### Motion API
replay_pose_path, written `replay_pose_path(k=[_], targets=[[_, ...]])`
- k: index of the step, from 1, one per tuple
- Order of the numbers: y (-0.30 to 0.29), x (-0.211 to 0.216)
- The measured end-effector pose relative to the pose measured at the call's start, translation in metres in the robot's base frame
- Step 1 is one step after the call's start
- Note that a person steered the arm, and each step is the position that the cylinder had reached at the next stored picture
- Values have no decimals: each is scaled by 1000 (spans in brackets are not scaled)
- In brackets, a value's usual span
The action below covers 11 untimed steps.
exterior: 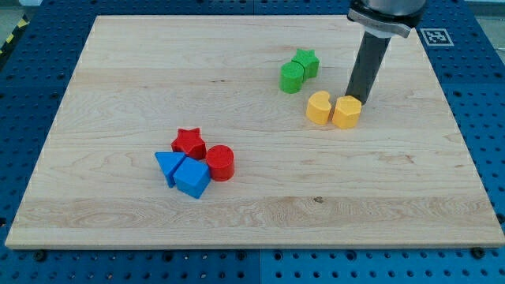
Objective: Move your arm towards bottom center
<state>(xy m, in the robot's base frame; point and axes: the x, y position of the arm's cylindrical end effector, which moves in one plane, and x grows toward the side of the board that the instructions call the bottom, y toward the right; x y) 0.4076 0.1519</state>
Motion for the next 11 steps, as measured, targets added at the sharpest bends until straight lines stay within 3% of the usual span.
replay_pose_path(k=[4,7,8,9,11], targets=[[-79,-17],[-106,-54],[-156,-54],[-171,-23],[-142,73]])
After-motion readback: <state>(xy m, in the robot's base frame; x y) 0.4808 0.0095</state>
